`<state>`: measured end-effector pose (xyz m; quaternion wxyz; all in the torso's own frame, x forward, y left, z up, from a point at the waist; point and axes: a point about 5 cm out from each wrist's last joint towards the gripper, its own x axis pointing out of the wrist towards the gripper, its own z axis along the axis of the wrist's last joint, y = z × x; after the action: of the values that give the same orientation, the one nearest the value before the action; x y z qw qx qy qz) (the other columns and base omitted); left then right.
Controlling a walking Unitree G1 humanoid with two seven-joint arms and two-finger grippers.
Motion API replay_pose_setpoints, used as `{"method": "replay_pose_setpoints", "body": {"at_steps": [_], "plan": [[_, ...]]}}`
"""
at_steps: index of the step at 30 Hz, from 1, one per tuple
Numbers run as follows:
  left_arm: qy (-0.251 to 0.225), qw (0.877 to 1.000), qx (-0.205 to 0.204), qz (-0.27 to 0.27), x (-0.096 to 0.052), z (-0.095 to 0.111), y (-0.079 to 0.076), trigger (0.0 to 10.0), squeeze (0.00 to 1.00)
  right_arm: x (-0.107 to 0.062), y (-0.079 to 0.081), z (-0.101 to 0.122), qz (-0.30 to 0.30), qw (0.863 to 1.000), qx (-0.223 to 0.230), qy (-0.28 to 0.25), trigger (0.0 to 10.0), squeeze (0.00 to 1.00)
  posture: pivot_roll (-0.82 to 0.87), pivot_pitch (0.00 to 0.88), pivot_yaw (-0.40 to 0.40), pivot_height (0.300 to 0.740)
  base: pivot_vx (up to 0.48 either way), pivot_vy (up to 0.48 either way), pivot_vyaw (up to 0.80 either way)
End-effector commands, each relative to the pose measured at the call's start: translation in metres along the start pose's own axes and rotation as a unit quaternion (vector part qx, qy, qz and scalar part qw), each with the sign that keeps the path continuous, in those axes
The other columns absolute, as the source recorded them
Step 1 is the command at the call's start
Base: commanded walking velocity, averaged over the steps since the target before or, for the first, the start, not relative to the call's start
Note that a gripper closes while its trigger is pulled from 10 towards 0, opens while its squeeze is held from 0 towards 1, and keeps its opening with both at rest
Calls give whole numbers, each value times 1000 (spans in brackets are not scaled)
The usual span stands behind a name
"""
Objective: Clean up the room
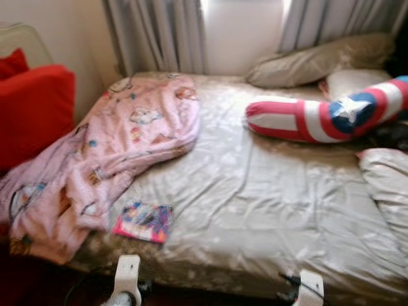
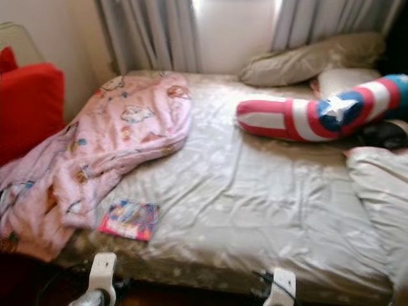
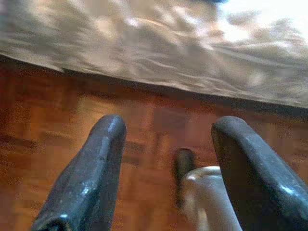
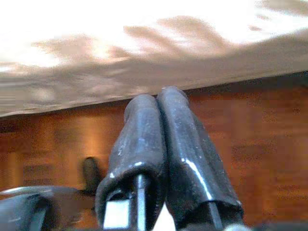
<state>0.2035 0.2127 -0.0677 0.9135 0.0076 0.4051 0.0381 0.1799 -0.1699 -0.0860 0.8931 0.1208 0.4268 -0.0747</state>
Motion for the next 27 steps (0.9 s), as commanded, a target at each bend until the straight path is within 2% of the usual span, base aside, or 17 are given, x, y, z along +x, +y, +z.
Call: {"method": "replay_pose_setpoints", "body": {"at_steps": [1,27], "plan": [[1,1000,-7,-6,1,1,-7,10000,0,-1,-10,-1,-11,1000,-3,3,10000,0,24,0,12,740,0,480,0],[2,1000,-10,-7,0,-2,-8,10000,0,-2,-12,-4,-8,1000,-10,9,10000,0,25,0,11,740,0,480,0]]}}
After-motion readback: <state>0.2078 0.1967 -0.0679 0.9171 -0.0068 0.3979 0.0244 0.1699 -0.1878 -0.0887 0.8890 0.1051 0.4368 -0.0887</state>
